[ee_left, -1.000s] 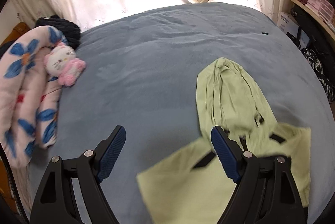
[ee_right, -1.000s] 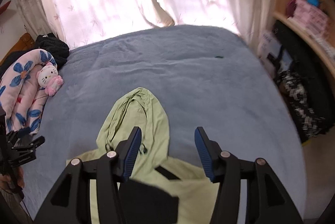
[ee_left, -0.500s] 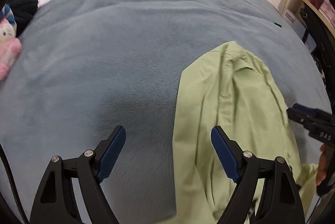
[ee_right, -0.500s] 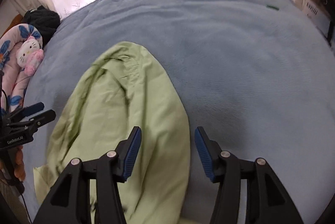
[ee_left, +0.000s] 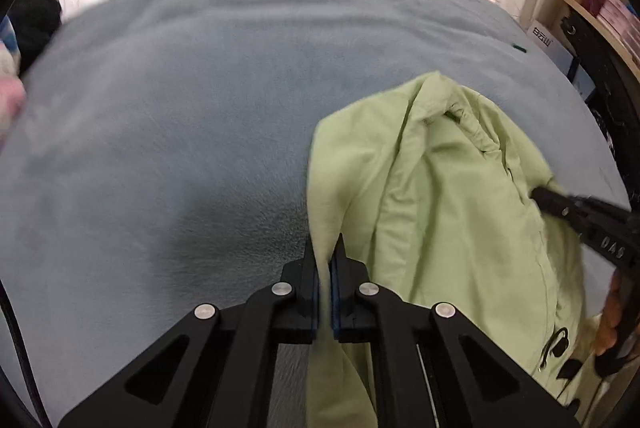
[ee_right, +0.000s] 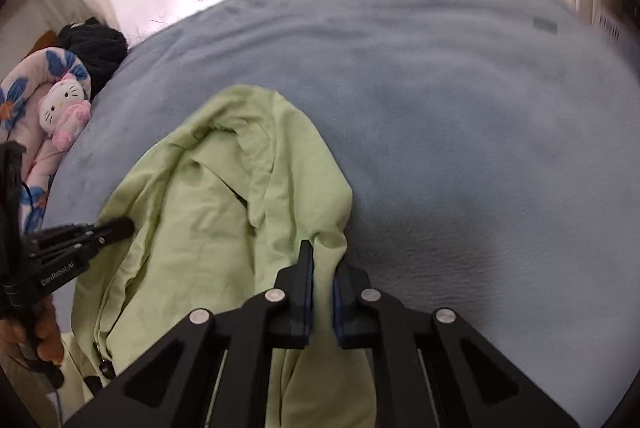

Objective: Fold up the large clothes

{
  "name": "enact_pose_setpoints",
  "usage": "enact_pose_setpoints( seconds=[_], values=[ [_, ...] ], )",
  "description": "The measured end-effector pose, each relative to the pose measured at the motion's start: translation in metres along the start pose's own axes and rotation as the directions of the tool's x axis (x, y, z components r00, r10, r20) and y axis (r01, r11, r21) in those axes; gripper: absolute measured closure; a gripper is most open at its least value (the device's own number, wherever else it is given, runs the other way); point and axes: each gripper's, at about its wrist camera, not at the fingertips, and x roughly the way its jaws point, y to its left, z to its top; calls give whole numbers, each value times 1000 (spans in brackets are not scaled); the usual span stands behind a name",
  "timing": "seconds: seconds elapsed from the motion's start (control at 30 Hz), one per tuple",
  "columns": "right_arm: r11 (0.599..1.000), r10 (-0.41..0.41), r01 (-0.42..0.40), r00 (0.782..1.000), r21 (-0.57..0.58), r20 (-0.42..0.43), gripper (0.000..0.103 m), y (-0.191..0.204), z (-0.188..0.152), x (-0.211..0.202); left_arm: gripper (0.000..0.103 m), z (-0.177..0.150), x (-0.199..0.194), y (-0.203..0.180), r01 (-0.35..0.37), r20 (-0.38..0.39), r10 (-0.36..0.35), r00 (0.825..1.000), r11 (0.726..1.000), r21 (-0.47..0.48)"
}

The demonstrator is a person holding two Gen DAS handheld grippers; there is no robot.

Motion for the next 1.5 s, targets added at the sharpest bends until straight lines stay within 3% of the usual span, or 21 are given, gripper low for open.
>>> enact_pose_setpoints(
  seconds=[0.13,0.27,0.4,0.53,0.6,0.73,0.87,0.93,1.0,1.17,1.27,1.47,1.5],
  values=[
    [999,11,-6,995,-46,100,96,8,-7,-72,102,-13,-56,7,2,45,-3,999,1000,16],
    [993,43,-21,981,-117,191,96,21,-33,-157,102,-43,-135,16,68,99,-69,993,998,10],
    [970,40,29,960,-240,278,95,46,-89,-239,102,-93,-201,9,125,147,-128,981,992,27],
    [942,-35,121,964,-314,264,89,60,-168,-279,100,-168,-235,9,138,94,-142,985,989,45],
    [924,-97,165,974,-344,205,76,61,-203,-281,99,-204,-233,14,121,26,-122,992,992,47],
    [921,-163,176,984,-347,67,75,55,-269,-284,99,-267,-234,34,97,-106,-96,990,995,8],
    [967,-117,109,993,-230,-21,74,42,-302,-291,94,-308,-233,49,121,-168,-133,977,990,-76],
    [986,-68,59,996,-154,-50,71,33,-311,-293,85,-319,-237,48,145,-165,-163,973,983,-117],
    [997,-11,6,998,-74,-66,61,28,-319,-292,79,-322,-236,47,184,-145,-206,968,971,-153],
    [989,111,-101,990,109,-87,61,22,-321,-267,76,-325,-217,22,292,-104,-330,938,916,-273],
    [963,194,-171,977,208,-92,61,21,-318,-244,76,-324,-192,11,317,-94,-366,926,888,-335],
    [944,215,-172,968,280,-131,61,25,-313,-198,76,-319,-152,-8,342,-69,-400,914,850,-400],
    [945,213,-168,967,279,-139,69,26,-314,-193,76,-318,-147,-10,341,-68,-400,914,847,-407]
  ],
)
